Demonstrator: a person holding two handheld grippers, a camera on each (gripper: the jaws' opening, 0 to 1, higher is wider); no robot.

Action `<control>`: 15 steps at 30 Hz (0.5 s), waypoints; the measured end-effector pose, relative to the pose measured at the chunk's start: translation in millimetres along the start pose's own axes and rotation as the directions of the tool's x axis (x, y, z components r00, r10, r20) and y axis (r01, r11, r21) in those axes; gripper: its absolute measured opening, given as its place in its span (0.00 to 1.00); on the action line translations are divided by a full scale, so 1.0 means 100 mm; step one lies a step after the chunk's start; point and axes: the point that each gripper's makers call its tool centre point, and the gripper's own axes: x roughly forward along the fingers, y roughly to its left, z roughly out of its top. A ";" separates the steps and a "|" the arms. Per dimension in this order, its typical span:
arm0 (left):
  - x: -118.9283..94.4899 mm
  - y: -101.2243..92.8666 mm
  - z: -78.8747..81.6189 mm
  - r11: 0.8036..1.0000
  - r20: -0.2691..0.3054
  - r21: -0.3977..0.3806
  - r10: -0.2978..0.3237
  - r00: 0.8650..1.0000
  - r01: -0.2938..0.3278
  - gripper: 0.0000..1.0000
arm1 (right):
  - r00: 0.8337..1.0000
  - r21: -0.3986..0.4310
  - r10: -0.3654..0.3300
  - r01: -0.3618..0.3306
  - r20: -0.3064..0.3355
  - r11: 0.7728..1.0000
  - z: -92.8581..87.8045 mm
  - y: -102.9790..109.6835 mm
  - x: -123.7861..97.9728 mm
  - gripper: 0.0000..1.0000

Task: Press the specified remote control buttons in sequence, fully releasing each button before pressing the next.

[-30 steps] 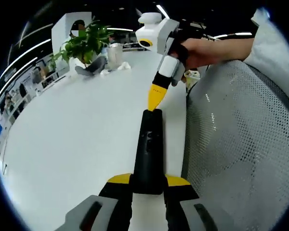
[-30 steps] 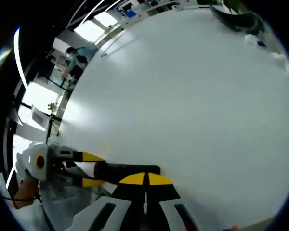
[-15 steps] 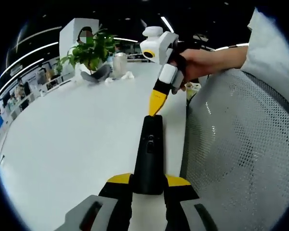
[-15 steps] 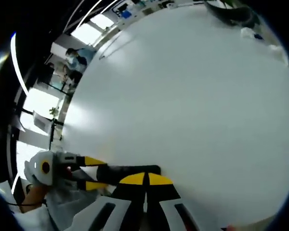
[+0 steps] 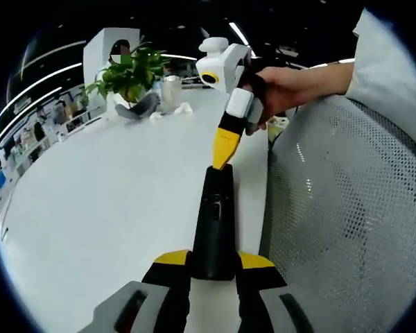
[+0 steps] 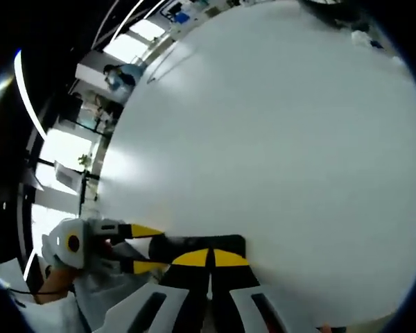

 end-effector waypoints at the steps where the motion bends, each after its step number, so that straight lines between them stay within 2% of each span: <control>1: 0.00 0.00 0.00 1.000 0.000 -0.002 -0.002 1.000 0.002 0.24 | 1.000 -0.003 0.005 -0.005 0.001 1.000 0.01 0.00 0.01 0.00; 12: 0.00 0.00 0.01 1.000 0.005 -0.022 -0.002 1.000 0.002 0.24 | 1.000 -0.004 0.004 -0.004 0.006 1.000 0.01 -0.01 -0.01 0.00; 15: 0.00 0.00 0.01 1.000 0.005 -0.025 -0.003 1.000 0.004 0.24 | 1.000 -0.038 -0.016 0.016 0.007 0.999 0.01 0.00 -0.01 0.00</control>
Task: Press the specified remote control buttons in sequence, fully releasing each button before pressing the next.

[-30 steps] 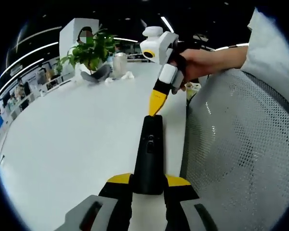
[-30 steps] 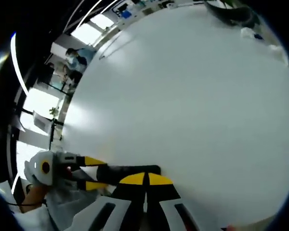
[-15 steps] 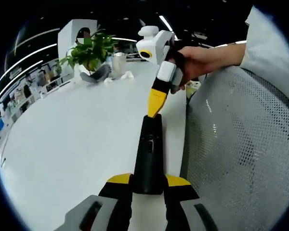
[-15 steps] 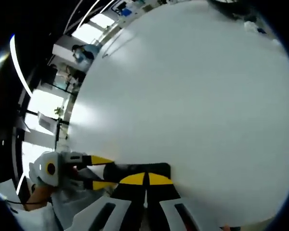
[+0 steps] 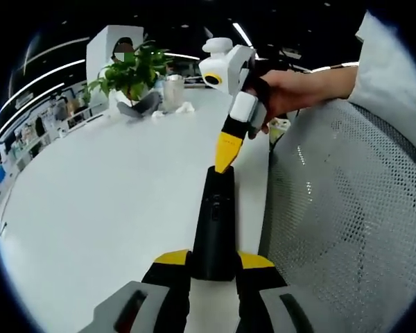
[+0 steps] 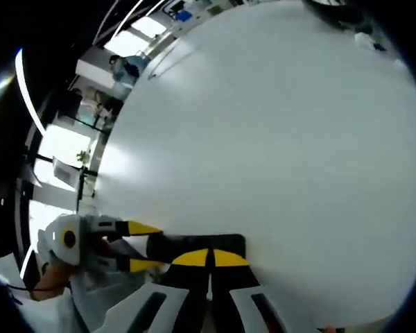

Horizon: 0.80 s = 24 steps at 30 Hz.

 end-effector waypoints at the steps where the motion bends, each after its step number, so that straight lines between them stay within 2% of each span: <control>1: 0.00 0.00 0.00 1.000 -0.003 -0.003 -0.001 1.000 0.001 0.24 | 1.000 -0.007 -0.004 0.004 0.000 1.000 0.00 0.00 0.00 0.00; 12: -0.01 0.00 0.00 0.999 0.004 -0.026 -0.021 1.000 0.021 0.24 | 1.000 0.089 0.021 -0.023 0.019 0.996 0.02 -0.04 0.00 0.00; 24: -0.01 -0.02 0.01 0.998 0.013 -0.047 -0.033 0.999 0.033 0.23 | 1.000 0.110 0.011 -0.014 0.030 0.994 0.02 -0.05 0.00 0.00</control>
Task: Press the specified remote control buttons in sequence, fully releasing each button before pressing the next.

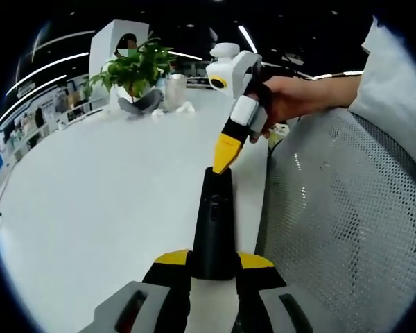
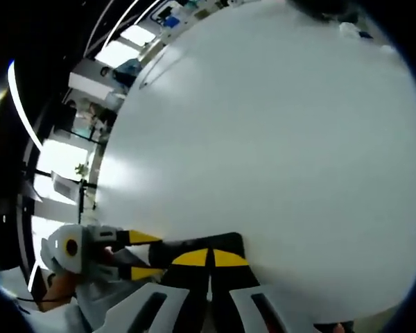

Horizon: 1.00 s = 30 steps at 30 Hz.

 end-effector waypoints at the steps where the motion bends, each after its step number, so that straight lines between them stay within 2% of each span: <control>1: 0.00 0.00 0.00 1.000 0.001 0.000 0.000 1.000 0.000 0.23 | 1.000 -0.002 0.000 0.000 -0.001 1.000 0.00 0.00 0.00 0.00; 17: 0.00 0.00 0.00 1.000 0.001 0.016 0.011 1.000 -0.011 0.24 | 1.000 -0.024 0.001 -0.001 -0.018 1.000 -0.01 0.02 0.00 0.00; 30: 0.02 -0.01 0.01 1.000 0.004 0.028 0.007 1.000 -0.007 0.24 | 0.999 0.000 0.005 -0.005 -0.032 1.000 0.00 0.00 -0.02 0.00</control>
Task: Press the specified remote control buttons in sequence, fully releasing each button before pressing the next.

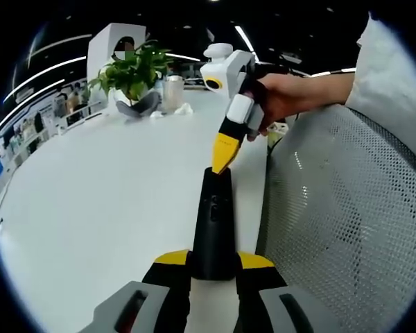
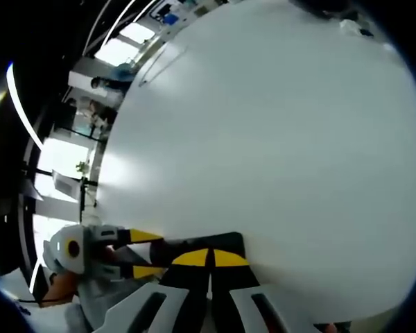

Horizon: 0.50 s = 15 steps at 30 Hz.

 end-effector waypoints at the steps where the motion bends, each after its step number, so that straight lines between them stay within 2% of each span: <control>1: 0.00 0.00 0.00 1.000 0.000 -0.001 0.000 1.000 0.000 0.24 | 1.000 -0.005 -0.003 0.003 0.000 1.000 0.00 0.00 0.00 0.00; 8: 0.01 0.00 0.01 1.000 0.003 0.001 -0.007 1.000 0.007 0.24 | 1.000 -0.033 -0.020 0.020 0.004 0.999 0.01 -0.01 -0.01 0.00; 11: 0.01 -0.01 0.01 1.000 0.004 0.002 -0.007 1.000 0.007 0.24 | 1.000 -0.020 -0.013 0.013 0.006 1.000 0.01 -0.01 -0.01 0.00; 15: 0.01 0.00 0.01 1.000 0.004 0.002 -0.008 1.000 0.008 0.24 | 0.998 0.024 0.067 -0.067 0.005 0.997 0.01 0.10 -0.01 0.00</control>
